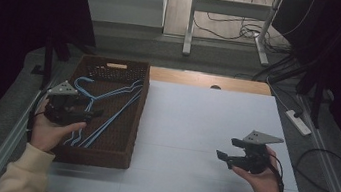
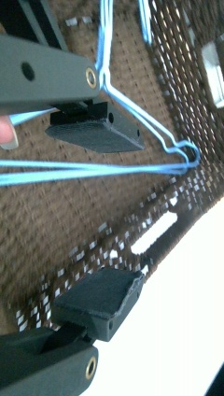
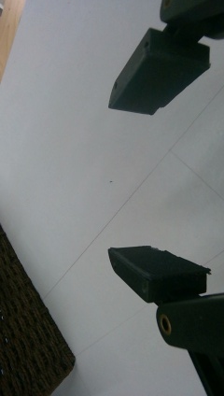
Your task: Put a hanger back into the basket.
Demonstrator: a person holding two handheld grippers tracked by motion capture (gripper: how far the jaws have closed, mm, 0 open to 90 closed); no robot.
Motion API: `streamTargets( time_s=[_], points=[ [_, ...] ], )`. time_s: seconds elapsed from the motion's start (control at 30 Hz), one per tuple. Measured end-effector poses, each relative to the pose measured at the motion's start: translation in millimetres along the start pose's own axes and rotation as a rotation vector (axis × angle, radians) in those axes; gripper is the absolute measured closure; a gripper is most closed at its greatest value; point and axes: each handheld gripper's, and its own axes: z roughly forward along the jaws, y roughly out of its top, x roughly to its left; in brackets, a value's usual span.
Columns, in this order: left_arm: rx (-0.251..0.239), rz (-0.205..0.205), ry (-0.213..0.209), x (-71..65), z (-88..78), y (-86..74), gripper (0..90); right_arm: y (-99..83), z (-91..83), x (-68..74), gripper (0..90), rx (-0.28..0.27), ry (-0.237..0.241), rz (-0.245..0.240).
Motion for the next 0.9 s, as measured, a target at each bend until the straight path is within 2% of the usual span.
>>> streamTargets(
  time_s=[0.07,0.13,0.17,0.4,0.57,0.67,0.9],
  points=[
    [-0.026,0.015,-0.018,-9.2,-3.8,-5.6,31.9,-1.1,-1.4,-1.3,24.3,-0.002,-0.002,0.008],
    [-0.037,0.014,-0.026,-11.6,-5.0,-7.9,31.9,-1.5,-2.1,-1.9,24.3,-0.003,-0.002,0.007],
    [-0.05,0.012,-0.055,-14.9,-6.2,-12.0,31.6,-2.7,-3.7,-2.8,24.4,-0.007,-0.005,0.017],
    [-0.094,0.032,-0.106,-30.7,-7.4,-27.3,31.2,-6.3,-6.3,-2.4,24.3,-0.012,-0.008,0.029],
    [-0.118,0.038,-0.119,-39.8,-4.1,-36.5,31.1,-12.9,-10.0,-2.0,24.3,-0.019,-0.013,0.045],
    [-0.13,0.05,-0.12,-47.4,2.6,-46.9,31.2,-23.9,-14.0,-3.3,24.3,-0.025,-0.024,0.06],
    [-0.146,0.038,-0.143,-53.3,5.5,-59.4,31.1,-40.0,-18.5,-9.6,22.9,-0.037,-0.05,0.088]
  ],
)
